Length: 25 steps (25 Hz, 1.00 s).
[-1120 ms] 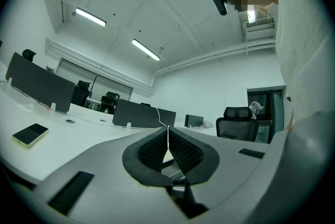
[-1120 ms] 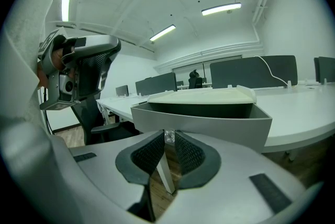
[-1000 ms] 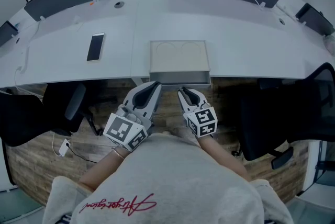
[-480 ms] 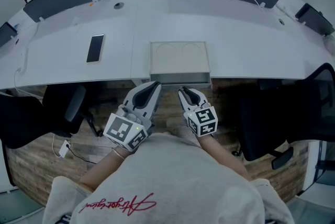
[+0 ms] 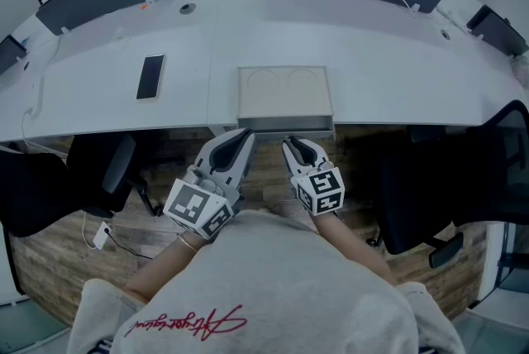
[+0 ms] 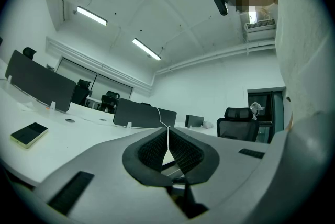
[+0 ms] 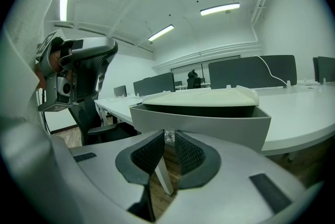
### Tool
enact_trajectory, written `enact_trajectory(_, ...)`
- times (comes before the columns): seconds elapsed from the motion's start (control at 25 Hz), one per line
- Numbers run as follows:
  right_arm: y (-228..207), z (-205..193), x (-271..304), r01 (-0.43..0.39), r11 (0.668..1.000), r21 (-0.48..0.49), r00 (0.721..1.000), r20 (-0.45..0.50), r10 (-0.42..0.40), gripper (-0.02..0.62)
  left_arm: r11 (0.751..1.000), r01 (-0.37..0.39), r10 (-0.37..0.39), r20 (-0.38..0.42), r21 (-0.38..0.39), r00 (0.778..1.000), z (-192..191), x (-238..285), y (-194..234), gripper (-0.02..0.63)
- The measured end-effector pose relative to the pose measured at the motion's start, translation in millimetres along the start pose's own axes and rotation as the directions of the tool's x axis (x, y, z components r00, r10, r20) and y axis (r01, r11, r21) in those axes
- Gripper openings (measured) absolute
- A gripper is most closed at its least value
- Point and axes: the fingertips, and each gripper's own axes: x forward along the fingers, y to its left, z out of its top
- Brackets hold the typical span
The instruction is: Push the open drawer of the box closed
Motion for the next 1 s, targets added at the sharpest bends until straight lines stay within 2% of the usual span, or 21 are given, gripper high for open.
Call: enact_trajectory(1.0,-6.8,3.0,8.9,0.004,1.000,0.013,1.000,0.002,-0.004,0.071,1.000,-0.006,0.006,0.001,-0.005,1.000,-0.1,5.2,9.3,0.020)
